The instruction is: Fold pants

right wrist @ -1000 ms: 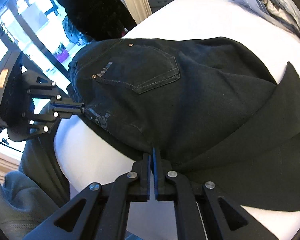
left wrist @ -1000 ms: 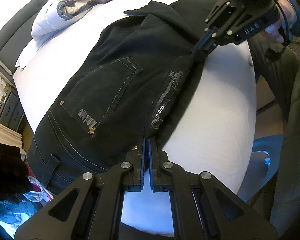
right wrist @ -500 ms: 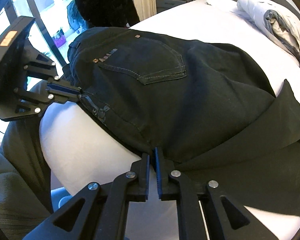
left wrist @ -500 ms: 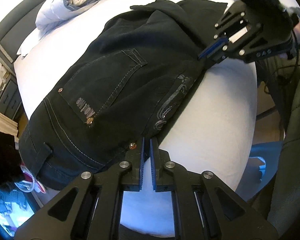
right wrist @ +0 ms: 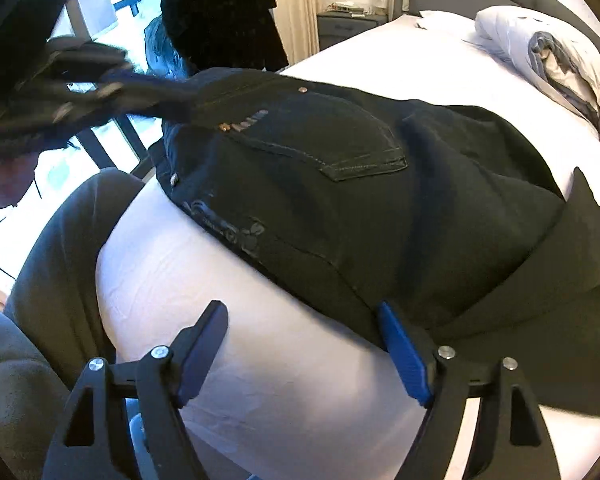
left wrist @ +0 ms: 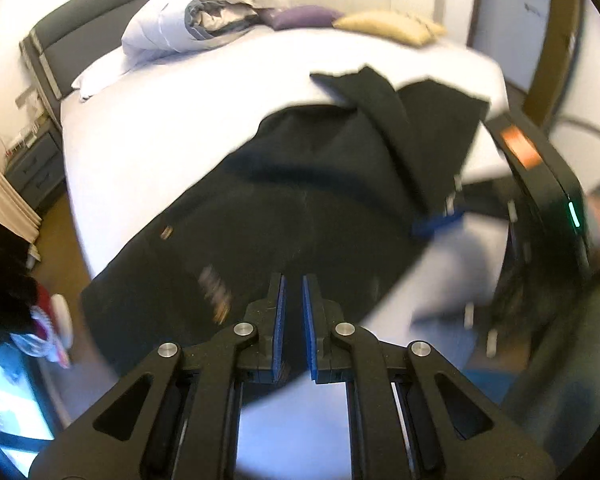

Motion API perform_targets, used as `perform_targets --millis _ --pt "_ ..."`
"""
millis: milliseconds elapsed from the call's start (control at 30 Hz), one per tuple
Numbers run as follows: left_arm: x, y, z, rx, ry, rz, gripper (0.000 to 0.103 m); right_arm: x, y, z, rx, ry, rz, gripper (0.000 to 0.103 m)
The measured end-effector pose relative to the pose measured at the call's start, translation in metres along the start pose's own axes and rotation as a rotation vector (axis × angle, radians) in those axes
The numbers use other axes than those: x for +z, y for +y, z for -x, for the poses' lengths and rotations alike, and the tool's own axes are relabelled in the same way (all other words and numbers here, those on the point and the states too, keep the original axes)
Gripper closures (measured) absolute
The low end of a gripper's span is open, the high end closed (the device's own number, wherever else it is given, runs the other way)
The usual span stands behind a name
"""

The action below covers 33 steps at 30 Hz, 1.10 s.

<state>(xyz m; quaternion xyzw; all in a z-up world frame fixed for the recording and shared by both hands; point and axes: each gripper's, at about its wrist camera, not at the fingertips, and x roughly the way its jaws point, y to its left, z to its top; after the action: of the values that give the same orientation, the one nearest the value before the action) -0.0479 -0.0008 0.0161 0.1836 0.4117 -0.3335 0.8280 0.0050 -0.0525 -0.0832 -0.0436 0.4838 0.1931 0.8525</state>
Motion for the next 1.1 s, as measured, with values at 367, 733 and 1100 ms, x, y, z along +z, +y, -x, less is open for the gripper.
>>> perform_targets --millis 367,733,1100 --pt "0.011 0.040 -0.115 -0.154 0.122 0.341 0.095 -0.013 -0.087 0.062 -0.003 -0.108 -0.308 0.032" --pt "0.090 0.010 -0.126 -0.237 0.011 0.399 0.095 0.064 -0.223 0.097 -0.242 -0.246 -0.557 0.033" --pt "0.049 0.038 -0.197 -0.490 0.049 0.716 0.095 0.150 -0.336 0.003 -0.489 -0.045 -0.625 0.033"
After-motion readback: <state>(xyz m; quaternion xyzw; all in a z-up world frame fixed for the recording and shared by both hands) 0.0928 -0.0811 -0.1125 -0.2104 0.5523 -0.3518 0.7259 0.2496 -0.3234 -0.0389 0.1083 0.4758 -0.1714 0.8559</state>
